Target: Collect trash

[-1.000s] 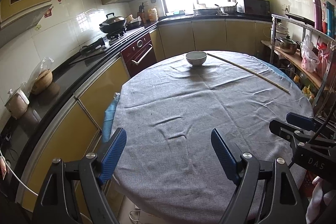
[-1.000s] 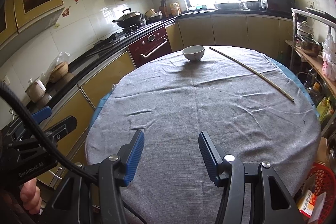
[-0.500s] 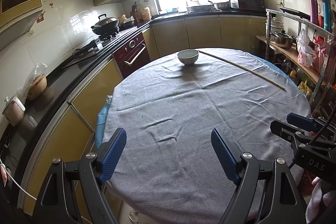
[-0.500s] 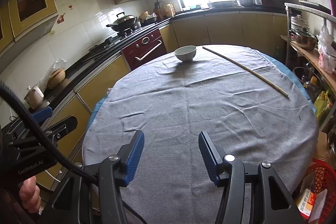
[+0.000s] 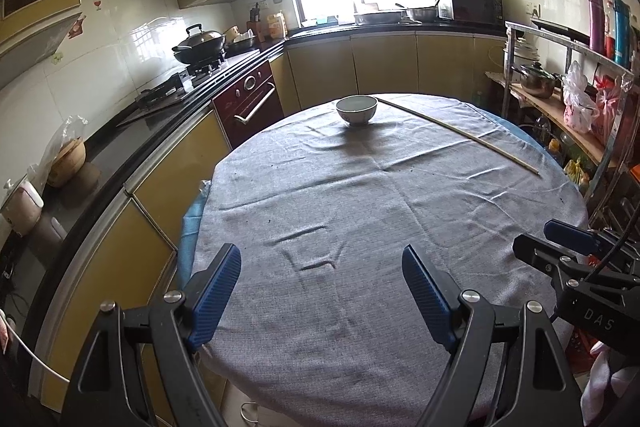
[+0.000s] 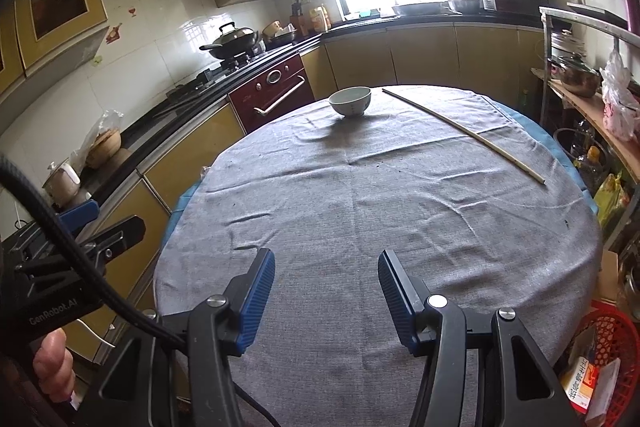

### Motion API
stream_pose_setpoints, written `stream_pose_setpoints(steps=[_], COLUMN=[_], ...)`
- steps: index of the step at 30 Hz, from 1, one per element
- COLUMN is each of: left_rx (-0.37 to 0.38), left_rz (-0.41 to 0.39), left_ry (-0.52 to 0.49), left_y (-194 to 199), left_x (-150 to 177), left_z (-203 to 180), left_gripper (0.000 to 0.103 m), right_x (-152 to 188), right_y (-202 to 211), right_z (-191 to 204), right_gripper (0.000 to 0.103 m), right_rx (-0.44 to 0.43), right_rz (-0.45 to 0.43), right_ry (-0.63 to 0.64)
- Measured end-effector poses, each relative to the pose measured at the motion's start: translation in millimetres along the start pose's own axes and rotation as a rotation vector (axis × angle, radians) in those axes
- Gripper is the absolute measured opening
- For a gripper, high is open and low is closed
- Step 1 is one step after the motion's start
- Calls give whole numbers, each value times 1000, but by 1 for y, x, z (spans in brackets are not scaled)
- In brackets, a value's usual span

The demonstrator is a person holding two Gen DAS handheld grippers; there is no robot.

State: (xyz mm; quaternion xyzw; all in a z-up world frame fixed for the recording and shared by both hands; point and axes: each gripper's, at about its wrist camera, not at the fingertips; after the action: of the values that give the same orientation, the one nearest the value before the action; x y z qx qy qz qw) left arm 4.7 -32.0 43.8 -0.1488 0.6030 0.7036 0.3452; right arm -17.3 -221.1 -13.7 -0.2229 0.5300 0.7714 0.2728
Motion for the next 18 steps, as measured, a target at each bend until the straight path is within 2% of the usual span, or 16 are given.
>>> stream_pose_setpoints(steps=[18], left_rx=[20], left_rz=[-2], left_ry=[59], left_y=[-4], left_x=[9], left_z=[32], left_gripper=[83], right_x=[-1], right_y=[-5], right_z=[30], right_gripper=[58], right_rx=[26], right_rz=[12], right_ry=[56])
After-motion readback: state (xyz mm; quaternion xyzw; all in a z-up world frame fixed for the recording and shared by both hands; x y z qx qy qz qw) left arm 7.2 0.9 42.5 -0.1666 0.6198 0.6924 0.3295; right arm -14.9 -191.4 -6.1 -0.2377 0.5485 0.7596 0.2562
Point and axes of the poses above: each gripper's, at about its wrist camera, not at the fingertips, and y roughly against the way its jaws point, z to its left, x to its underside, and after that the axes turned 11 degrees about z, right-handed
